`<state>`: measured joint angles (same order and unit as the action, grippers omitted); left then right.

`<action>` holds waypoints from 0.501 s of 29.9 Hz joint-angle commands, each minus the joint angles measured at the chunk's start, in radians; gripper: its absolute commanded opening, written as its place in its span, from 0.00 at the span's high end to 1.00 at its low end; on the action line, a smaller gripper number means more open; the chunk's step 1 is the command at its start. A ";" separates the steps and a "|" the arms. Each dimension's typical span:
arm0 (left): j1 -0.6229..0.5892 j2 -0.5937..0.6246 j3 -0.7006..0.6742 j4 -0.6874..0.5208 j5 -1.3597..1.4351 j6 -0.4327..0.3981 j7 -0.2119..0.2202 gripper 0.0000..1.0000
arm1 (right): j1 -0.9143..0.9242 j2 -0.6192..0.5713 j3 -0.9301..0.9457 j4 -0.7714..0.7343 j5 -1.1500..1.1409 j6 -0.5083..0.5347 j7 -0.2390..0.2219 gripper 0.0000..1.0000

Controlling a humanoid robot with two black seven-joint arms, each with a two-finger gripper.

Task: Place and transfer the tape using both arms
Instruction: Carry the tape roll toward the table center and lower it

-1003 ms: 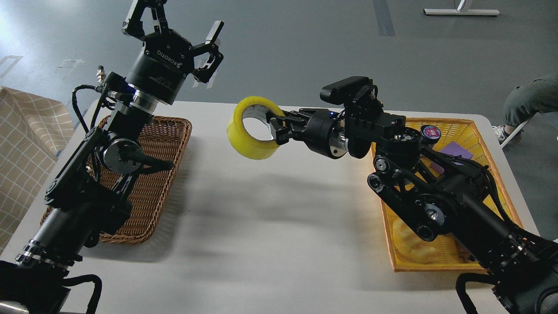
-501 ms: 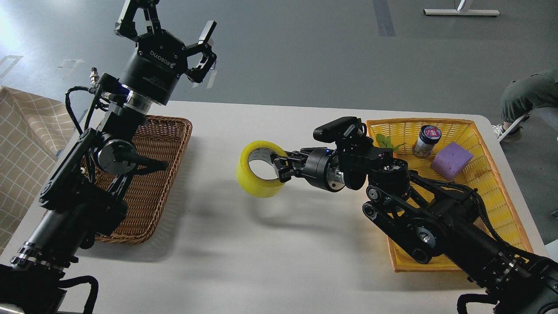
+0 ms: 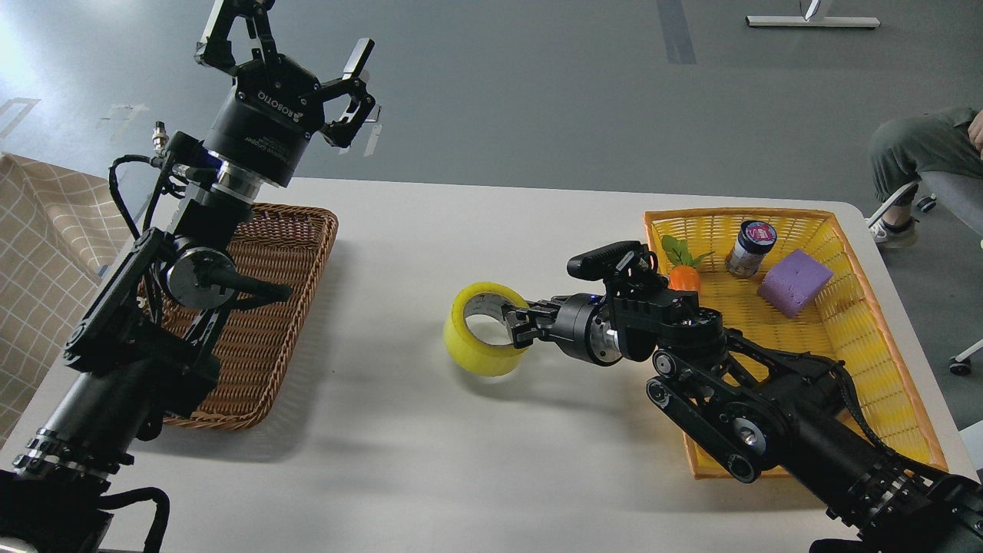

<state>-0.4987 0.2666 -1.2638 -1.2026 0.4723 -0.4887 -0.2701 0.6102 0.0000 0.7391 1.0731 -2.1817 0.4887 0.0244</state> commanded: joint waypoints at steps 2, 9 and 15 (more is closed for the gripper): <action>0.000 0.011 -0.002 0.000 0.000 0.000 -0.001 0.02 | -0.007 0.000 0.000 -0.001 0.000 0.000 0.000 0.80; 0.014 0.013 -0.011 0.000 0.000 0.000 -0.001 0.02 | -0.018 0.000 0.011 -0.002 0.000 0.000 0.002 0.75; 0.014 0.013 -0.015 0.000 -0.001 0.000 -0.001 0.02 | -0.029 0.000 0.013 -0.002 0.000 0.000 0.002 0.74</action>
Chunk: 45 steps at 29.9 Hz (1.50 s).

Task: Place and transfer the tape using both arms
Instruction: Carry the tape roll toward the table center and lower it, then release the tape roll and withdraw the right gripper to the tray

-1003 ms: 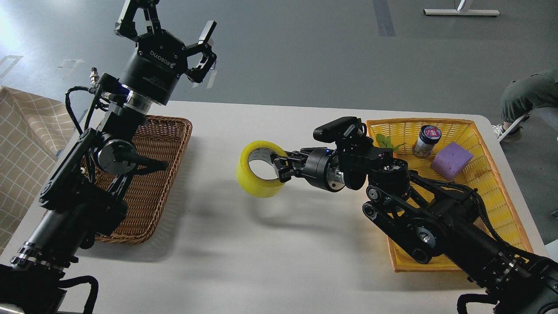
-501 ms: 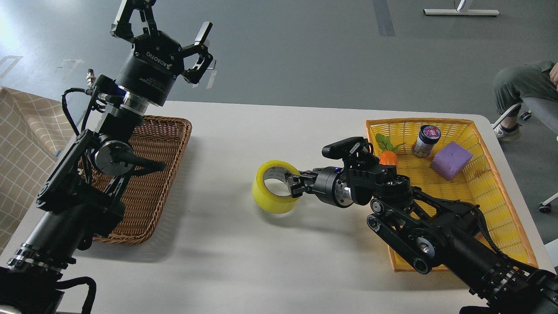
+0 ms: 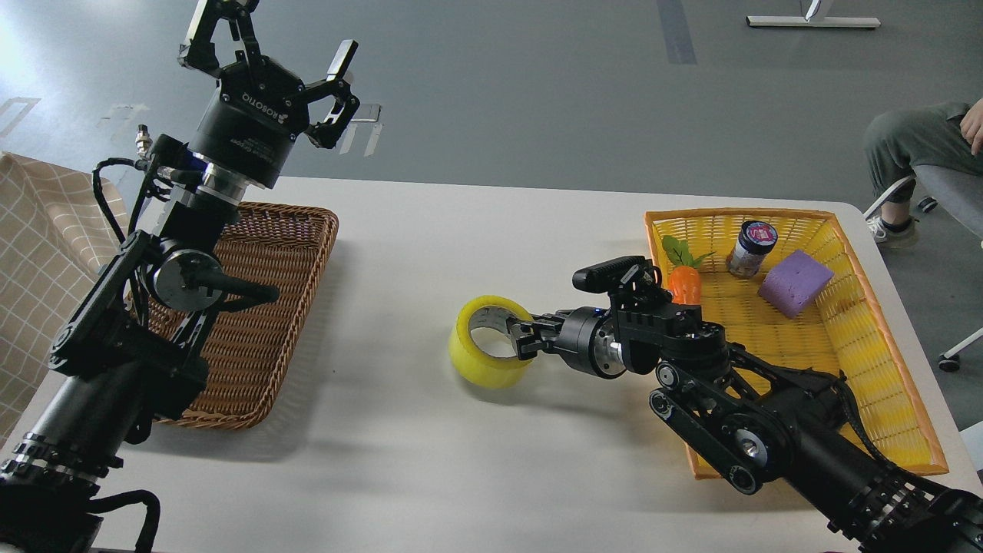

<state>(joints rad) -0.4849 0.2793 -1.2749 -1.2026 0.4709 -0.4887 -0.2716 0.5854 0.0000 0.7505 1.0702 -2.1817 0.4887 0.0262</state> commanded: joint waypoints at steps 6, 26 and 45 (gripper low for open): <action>0.009 0.001 -0.006 0.000 0.000 0.000 0.000 0.02 | -0.004 0.000 0.000 -0.015 0.000 0.000 -0.002 0.20; 0.012 0.014 -0.004 -0.002 0.002 0.000 0.000 0.02 | 0.126 0.000 0.302 0.001 0.000 0.000 -0.002 0.02; -0.035 0.078 0.012 0.009 0.014 0.000 0.014 0.02 | 0.053 0.000 0.707 0.421 0.380 0.000 0.008 0.00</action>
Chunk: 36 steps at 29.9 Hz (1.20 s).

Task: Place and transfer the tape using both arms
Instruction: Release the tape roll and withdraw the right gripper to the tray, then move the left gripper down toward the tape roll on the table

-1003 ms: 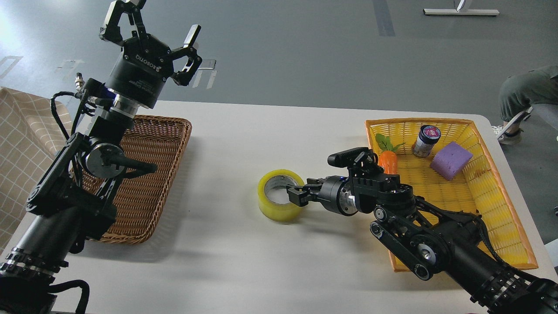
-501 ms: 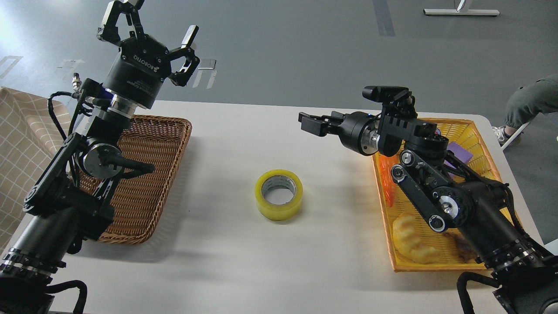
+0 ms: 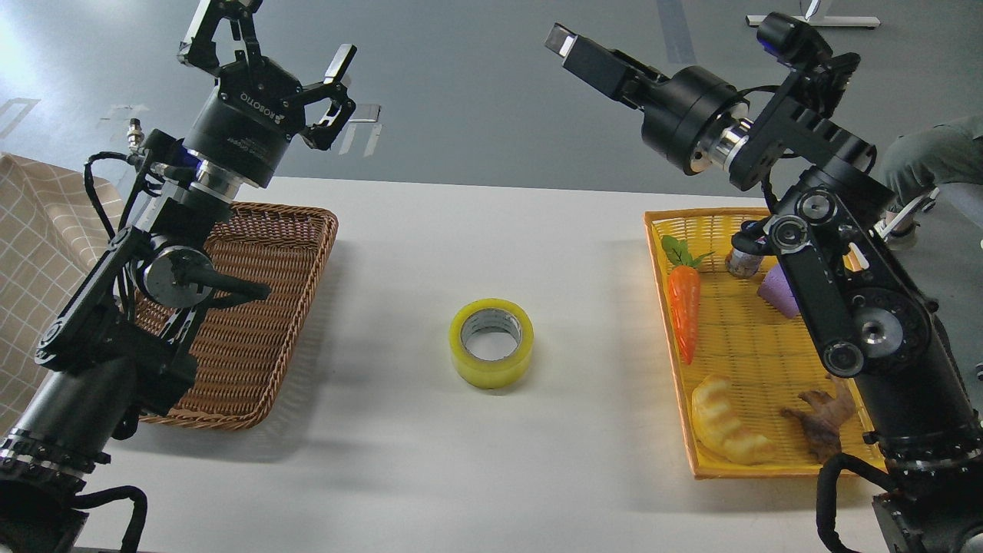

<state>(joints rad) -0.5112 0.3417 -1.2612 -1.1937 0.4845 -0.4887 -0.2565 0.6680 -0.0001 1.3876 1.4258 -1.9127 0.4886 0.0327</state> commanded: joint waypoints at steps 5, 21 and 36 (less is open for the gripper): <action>-0.006 0.017 -0.001 -0.001 0.000 0.000 -0.004 0.02 | -0.084 0.000 0.169 0.114 0.290 0.000 0.001 0.00; -0.049 -0.009 -0.012 -0.014 0.040 0.022 -0.009 0.02 | -0.099 0.000 0.258 0.096 0.713 -0.099 -0.013 0.00; -0.032 0.076 0.149 -0.274 0.597 0.418 0.155 0.02 | -0.100 0.000 0.248 0.039 0.764 -0.113 -0.017 0.00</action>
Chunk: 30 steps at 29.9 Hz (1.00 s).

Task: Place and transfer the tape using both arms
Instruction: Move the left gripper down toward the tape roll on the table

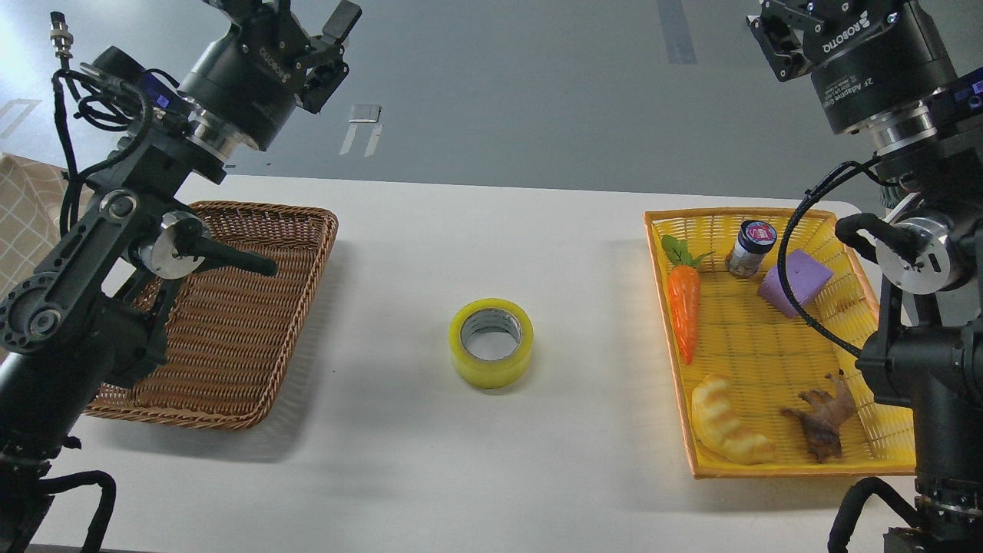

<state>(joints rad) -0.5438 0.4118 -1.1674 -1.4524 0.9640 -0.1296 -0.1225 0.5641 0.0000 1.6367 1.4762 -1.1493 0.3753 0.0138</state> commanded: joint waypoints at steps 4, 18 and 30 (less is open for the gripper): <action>0.004 -0.005 0.162 -0.014 0.350 0.171 0.046 0.02 | 0.008 0.000 0.005 -0.013 0.000 0.000 0.002 0.00; 0.056 -0.044 0.336 -0.046 0.818 0.304 0.380 0.02 | 0.002 0.000 0.000 -0.020 0.000 0.011 0.005 0.00; 0.176 -0.065 0.428 -0.051 1.028 0.303 0.394 0.02 | 0.022 0.000 0.003 -0.065 -0.001 0.005 0.005 0.00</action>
<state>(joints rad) -0.3854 0.3460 -0.7745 -1.5031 1.9472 0.1739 0.2754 0.5748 0.0000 1.6367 1.4410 -1.1505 0.3842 0.0183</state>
